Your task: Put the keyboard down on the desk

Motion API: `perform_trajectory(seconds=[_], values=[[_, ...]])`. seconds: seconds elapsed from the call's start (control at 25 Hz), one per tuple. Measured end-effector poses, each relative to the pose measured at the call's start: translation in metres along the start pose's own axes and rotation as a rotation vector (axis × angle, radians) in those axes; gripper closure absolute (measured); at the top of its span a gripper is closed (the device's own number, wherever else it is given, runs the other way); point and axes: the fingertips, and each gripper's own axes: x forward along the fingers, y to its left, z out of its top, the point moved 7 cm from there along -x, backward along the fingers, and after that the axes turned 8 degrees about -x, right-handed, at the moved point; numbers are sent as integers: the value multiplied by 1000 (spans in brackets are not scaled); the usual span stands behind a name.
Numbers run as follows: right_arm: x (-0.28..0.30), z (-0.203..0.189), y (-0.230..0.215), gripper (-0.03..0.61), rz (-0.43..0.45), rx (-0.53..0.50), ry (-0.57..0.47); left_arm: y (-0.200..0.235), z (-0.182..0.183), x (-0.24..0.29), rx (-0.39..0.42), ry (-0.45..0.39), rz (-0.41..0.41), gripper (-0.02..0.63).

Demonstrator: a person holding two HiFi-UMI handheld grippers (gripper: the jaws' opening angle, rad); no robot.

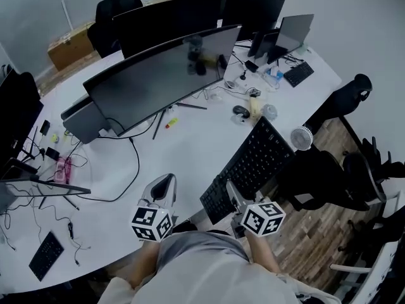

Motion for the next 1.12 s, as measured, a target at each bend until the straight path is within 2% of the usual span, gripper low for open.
perform_trajectory(seconds=[0.32, 0.64, 1.12], values=[[25, 9, 10, 495, 18, 2, -10, 19, 1, -5, -28, -11, 6, 614], [46, 4, 16, 495, 56, 105, -27, 33, 1, -8, -42, -10, 11, 614], [85, 4, 2, 495, 112, 262, -18, 49, 15, 1, -38, -29, 38, 614]])
